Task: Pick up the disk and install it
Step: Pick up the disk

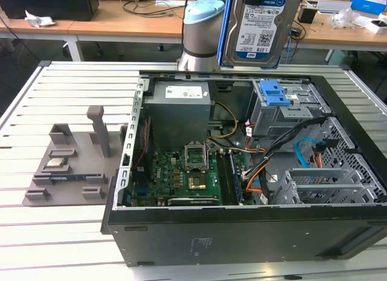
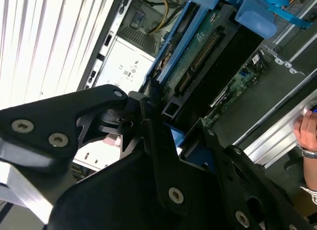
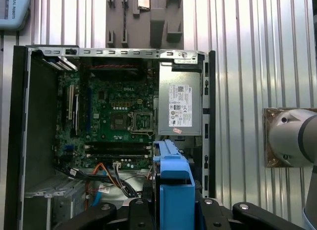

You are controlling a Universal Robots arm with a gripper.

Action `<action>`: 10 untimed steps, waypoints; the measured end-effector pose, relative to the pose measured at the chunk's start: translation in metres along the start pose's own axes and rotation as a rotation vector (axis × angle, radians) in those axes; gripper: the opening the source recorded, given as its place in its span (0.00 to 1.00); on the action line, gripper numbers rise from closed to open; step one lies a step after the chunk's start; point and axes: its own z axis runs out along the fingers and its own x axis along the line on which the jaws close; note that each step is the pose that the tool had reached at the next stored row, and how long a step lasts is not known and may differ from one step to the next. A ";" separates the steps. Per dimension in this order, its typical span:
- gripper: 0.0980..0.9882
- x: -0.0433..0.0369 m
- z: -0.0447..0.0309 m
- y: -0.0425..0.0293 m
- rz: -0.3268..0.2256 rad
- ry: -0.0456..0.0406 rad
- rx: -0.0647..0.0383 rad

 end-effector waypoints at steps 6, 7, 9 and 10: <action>0.30 0.0074 -0.0001 -0.0001 0.000 0.0000 0.000; 0.30 0.0083 -0.0001 -0.0001 0.000 0.0000 0.000; 0.30 0.0109 -0.0001 -0.0002 0.000 0.0000 0.000; 0.30 0.0123 -0.0001 -0.0002 0.000 0.0000 0.000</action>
